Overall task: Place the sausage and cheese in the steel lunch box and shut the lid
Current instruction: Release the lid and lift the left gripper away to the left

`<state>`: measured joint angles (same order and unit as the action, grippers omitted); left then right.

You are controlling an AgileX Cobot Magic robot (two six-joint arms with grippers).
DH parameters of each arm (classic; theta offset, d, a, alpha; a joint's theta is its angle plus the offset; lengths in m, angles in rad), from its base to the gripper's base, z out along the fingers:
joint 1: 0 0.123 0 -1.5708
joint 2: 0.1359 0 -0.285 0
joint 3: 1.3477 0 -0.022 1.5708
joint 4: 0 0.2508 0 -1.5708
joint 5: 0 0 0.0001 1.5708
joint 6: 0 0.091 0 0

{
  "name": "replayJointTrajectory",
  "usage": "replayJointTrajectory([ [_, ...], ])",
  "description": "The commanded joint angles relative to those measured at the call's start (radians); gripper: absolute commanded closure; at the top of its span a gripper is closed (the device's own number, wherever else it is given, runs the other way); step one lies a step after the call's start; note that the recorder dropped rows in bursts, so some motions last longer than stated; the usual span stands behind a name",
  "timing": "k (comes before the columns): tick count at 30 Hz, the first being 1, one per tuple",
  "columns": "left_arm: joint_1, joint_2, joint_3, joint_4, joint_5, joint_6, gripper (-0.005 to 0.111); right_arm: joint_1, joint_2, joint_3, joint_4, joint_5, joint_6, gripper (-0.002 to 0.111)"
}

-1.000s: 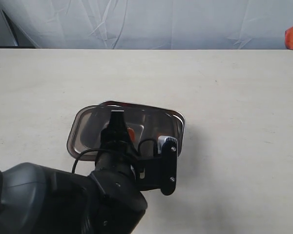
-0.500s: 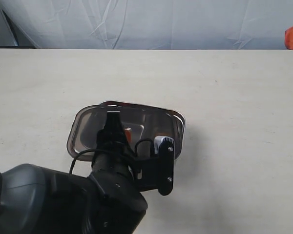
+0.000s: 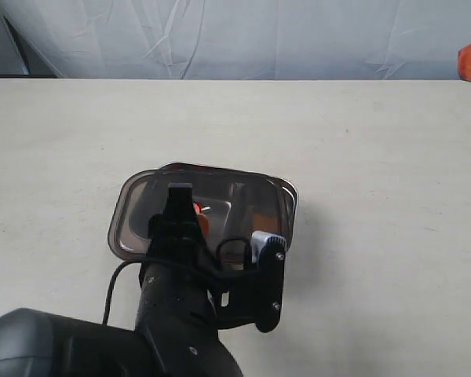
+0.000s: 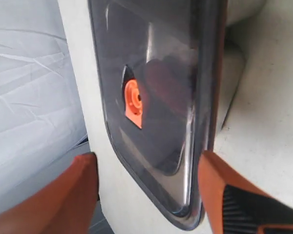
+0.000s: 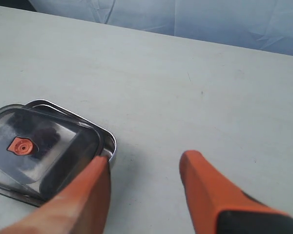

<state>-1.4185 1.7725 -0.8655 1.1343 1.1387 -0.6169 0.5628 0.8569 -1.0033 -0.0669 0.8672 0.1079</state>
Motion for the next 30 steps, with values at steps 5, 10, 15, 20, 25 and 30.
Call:
replayJointTrajectory([
  [5,-0.009,-0.221,-0.005,0.002,0.039,-0.148,0.061,-0.005,-0.007,-0.005,-0.002,0.002,-0.002,0.062],
  [10,-0.009,-0.37,-0.005,0.1,0.068,-0.334,0.092,-0.005,-0.007,-0.005,-0.002,0.002,-0.002,0.062],
  [15,0.036,-0.522,-0.005,0.141,0.078,-0.486,0.106,-0.005,-0.007,-0.005,-0.002,0.01,-0.002,0.062],
  [20,0.182,-0.675,-0.005,0.139,0.063,-0.553,0.106,-0.005,-0.007,-0.005,-0.002,0.015,-0.002,0.062],
  [25,0.413,-0.782,-0.005,0.046,0.021,-0.475,0.106,-0.005,-0.007,-0.005,-0.002,0.015,-0.002,0.062],
  [30,0.721,-0.798,-0.005,-0.29,-0.039,-0.114,0.107,-0.005,-0.007,-0.005,0.003,0.015,-0.002,0.062],
])
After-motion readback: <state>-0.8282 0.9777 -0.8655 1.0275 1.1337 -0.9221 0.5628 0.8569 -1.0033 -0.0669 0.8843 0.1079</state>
